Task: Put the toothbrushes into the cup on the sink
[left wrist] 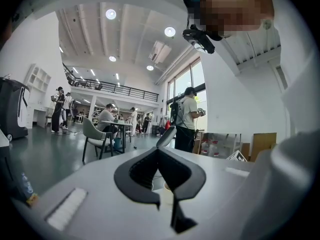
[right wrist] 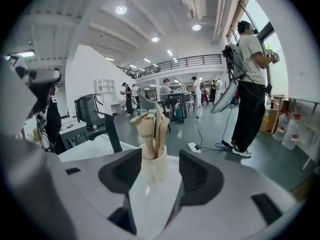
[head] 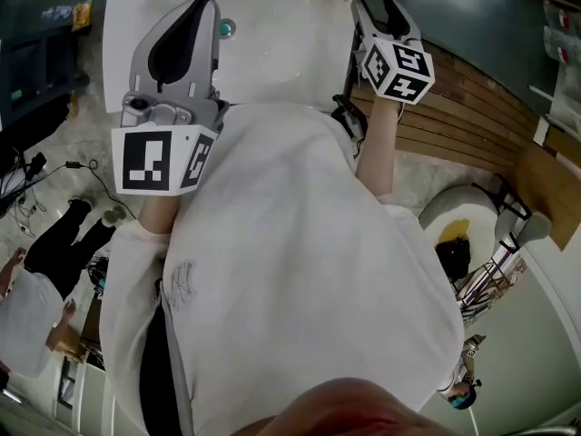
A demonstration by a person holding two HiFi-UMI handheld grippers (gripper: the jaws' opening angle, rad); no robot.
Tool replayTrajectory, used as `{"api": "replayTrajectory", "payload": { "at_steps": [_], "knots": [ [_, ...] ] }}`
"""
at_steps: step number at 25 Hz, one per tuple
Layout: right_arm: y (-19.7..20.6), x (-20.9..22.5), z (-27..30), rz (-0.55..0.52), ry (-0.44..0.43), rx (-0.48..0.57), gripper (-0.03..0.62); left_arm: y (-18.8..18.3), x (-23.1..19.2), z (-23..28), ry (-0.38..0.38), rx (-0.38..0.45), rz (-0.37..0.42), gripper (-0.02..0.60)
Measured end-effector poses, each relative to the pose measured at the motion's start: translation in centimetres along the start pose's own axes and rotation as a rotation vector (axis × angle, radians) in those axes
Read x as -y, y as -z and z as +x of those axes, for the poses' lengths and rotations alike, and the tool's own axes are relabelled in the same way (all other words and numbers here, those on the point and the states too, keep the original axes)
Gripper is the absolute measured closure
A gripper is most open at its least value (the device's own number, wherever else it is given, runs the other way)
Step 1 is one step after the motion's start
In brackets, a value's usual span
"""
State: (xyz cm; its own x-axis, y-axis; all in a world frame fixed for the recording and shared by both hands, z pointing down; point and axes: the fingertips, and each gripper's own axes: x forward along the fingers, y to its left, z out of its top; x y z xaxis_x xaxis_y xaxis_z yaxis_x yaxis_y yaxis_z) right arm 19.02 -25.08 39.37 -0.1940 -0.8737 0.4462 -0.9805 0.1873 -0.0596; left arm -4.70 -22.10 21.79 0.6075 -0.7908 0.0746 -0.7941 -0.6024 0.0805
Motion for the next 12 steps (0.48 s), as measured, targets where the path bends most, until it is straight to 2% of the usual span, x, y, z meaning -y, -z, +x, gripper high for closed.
{"api": "replayTrajectory", "payload": {
  "at_steps": [5, 10, 12],
  "knots": [
    [-0.4, 0.4, -1.6, 0.047, -0.005, 0.041, 0.378, 0.1, 0.8, 0.3, 0.029, -0.002, 0.000, 0.580],
    [-1.0, 0.6, -2.9, 0.055, 0.011, 0.064, 0.429, -0.1, 1.5, 0.6, 0.046, 0.000, 0.003, 0.580],
    [-1.3, 0.6, -3.3, 0.054, 0.022, 0.076, 0.486, 0.0, 1.5, 0.6, 0.048, 0.002, 0.005, 0.580]
  ]
}}
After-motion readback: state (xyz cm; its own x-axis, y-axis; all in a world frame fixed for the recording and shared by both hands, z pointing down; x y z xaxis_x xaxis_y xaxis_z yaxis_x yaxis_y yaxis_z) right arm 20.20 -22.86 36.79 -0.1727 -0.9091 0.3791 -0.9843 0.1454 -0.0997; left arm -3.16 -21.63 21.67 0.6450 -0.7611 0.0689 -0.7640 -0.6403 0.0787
